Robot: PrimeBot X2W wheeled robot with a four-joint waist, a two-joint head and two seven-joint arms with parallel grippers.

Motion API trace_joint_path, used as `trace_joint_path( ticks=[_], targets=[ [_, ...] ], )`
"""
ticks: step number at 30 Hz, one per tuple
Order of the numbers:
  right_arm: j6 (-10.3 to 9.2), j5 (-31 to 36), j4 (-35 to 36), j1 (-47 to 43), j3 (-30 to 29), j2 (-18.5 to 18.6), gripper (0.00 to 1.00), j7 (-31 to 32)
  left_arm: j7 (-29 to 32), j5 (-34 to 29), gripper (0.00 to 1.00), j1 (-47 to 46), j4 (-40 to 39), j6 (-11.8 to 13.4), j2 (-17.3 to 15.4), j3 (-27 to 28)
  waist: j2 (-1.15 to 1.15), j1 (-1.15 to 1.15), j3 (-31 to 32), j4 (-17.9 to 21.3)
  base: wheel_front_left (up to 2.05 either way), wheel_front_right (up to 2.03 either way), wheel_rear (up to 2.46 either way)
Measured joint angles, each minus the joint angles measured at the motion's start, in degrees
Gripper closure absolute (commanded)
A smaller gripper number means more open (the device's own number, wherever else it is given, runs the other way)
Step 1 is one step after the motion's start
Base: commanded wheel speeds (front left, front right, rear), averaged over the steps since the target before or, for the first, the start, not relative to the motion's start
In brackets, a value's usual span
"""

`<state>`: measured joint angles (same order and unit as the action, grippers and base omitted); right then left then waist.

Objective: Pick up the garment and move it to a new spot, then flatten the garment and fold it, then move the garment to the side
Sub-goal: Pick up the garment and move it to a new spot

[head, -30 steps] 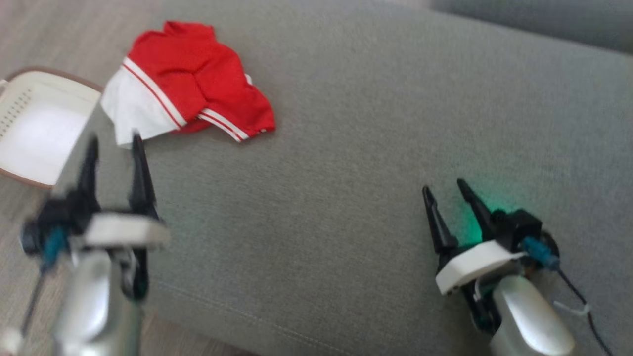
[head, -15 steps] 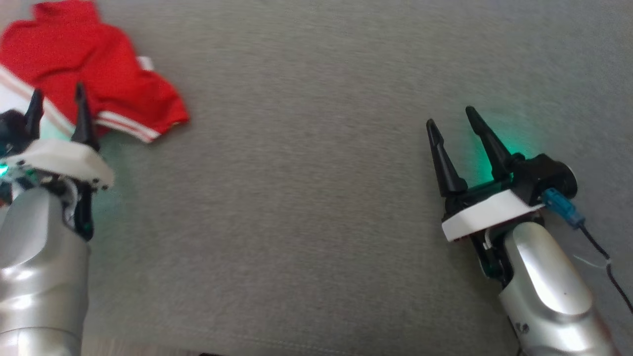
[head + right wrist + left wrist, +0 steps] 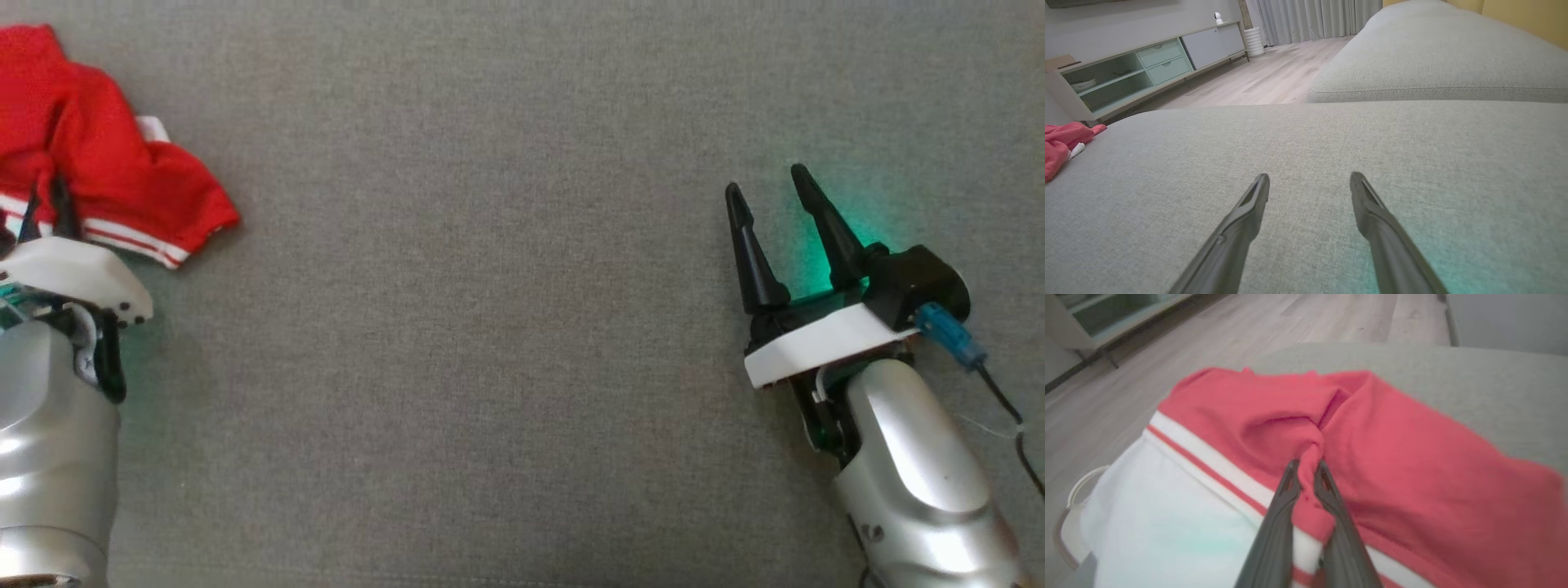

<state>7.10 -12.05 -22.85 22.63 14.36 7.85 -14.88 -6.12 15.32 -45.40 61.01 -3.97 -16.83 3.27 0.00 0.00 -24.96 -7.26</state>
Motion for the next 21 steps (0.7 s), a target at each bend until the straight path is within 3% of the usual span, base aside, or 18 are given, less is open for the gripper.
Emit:
trace_joint_path(
  ticks=[9, 13, 21],
  targets=[
    [0.0, -1.07, -2.46, -3.19, 0.23, -2.64, 0.0, 0.02, -6.14, -4.95, 1.0, -4.55, -7.15, -1.64, -0.69, -7.04, 0.0, -0.01, 6.33, 0.73, 0.0, 0.0, 0.0],
    [0.0, -1.67, -3.53, -4.21, 0.59, -3.55, 0.0, 0.02, -6.67, -5.37, 1.0, -5.98, -11.49, -2.88, 0.1, -11.33, 0.0, -0.01, 9.2, 3.58, 0.0, 0.0, 0.0],
    [0.0, -2.88, -4.64, -5.81, 3.0, -3.98, 0.0, 0.07, -7.06, -2.58, 1.0, -5.03, -18.15, -3.19, 9.23, -21.52, 0.0, -0.01, 12.18, 11.57, 0.0, 0.0, 0.0]
  ],
)
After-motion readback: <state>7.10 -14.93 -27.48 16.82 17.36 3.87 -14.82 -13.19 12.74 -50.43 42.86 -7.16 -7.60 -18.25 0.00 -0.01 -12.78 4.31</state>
